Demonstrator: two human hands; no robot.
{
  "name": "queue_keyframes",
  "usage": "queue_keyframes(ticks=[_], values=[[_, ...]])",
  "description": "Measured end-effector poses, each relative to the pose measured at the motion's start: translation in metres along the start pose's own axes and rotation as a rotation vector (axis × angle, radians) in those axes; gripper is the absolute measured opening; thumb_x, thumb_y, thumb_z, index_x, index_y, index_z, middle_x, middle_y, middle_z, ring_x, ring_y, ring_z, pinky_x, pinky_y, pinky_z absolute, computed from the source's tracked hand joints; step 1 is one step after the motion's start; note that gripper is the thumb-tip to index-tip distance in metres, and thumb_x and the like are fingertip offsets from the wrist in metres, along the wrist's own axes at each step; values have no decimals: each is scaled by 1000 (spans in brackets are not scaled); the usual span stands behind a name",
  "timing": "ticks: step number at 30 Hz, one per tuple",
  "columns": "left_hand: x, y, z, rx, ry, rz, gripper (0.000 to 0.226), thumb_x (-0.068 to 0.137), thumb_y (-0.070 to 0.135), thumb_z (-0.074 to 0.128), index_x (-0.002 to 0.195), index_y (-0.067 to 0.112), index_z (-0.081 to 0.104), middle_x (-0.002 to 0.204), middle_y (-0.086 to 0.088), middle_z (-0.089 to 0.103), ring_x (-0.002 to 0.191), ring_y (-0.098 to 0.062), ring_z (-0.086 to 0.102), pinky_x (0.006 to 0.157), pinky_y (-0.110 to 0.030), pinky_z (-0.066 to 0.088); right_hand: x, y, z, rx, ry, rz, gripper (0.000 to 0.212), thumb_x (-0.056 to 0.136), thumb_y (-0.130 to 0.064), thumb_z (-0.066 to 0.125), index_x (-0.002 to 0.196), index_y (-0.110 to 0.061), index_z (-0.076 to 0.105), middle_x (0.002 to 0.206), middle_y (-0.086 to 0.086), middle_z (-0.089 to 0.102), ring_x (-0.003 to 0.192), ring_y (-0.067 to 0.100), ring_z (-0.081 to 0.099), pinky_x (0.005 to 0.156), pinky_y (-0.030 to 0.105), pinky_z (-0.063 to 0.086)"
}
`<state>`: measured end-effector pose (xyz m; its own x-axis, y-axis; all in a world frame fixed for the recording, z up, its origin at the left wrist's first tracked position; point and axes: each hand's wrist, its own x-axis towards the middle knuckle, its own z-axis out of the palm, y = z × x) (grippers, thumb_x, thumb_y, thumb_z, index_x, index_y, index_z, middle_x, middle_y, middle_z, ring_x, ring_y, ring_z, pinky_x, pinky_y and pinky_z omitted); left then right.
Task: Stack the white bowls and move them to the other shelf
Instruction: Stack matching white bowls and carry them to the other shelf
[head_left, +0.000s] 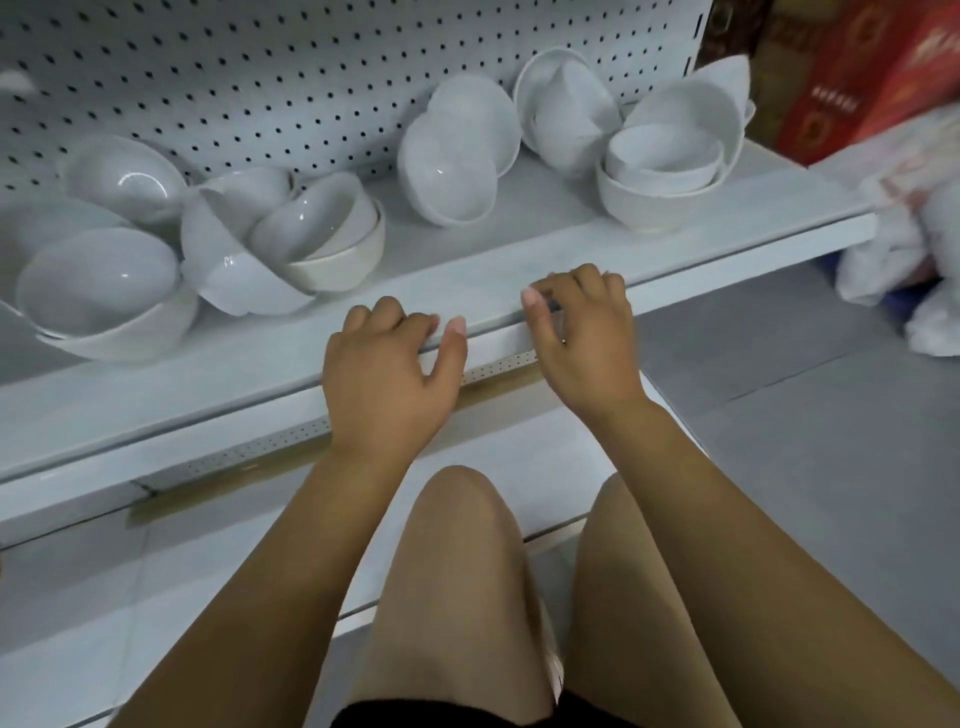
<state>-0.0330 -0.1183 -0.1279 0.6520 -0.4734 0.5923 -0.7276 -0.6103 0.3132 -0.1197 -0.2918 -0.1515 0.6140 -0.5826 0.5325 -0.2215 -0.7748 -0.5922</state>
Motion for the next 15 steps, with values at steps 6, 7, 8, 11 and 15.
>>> queue_keyframes(ticks=[6, 7, 8, 11, 15], values=[[16, 2, -13, 74, -110, -39, 54, 97, 64, 39, 96, 24, 76, 89, 7, 61, 89, -19, 58, 63, -30, 40, 2, 1, -1, -31, 3, 3, 42, 108, -42, 36, 103, -18, 69, 99, -1, 58, 93, 24, 44, 89, 42, 42], [24, 1, -14, 37, -142, -61, 53, 98, 65, 40, 105, 25, 74, 94, 8, 63, 93, -19, 60, 67, -30, 43, 3, 1, -2, -36, 0, 5, 48, 108, -44, 30, 102, -17, 69, 97, -1, 57, 92, 24, 43, 88, 42, 40], [32, 1, -15, -30, -168, -93, 52, 98, 65, 42, 116, 26, 70, 101, 8, 65, 97, -18, 62, 73, -32, 46, 4, 1, -3, -42, -9, 5, 52, 108, -44, 26, 102, -17, 69, 97, -2, 56, 91, 23, 43, 87, 41, 39], [56, 11, -10, -336, -217, -259, 54, 98, 59, 50, 137, 21, 56, 125, 4, 63, 104, -15, 60, 87, -30, 45, 5, 3, -7, -68, -37, -11, 53, 108, -44, 25, 104, -18, 71, 96, -3, 57, 94, 22, 44, 90, 40, 38], [82, 30, 8, -630, -214, -475, 59, 98, 45, 61, 144, 12, 46, 123, 5, 52, 123, -21, 54, 89, -21, 35, 19, 0, -13, -89, -70, -28, 47, 109, -45, 32, 100, -17, 69, 90, -5, 57, 93, 24, 48, 88, 44, 42]])
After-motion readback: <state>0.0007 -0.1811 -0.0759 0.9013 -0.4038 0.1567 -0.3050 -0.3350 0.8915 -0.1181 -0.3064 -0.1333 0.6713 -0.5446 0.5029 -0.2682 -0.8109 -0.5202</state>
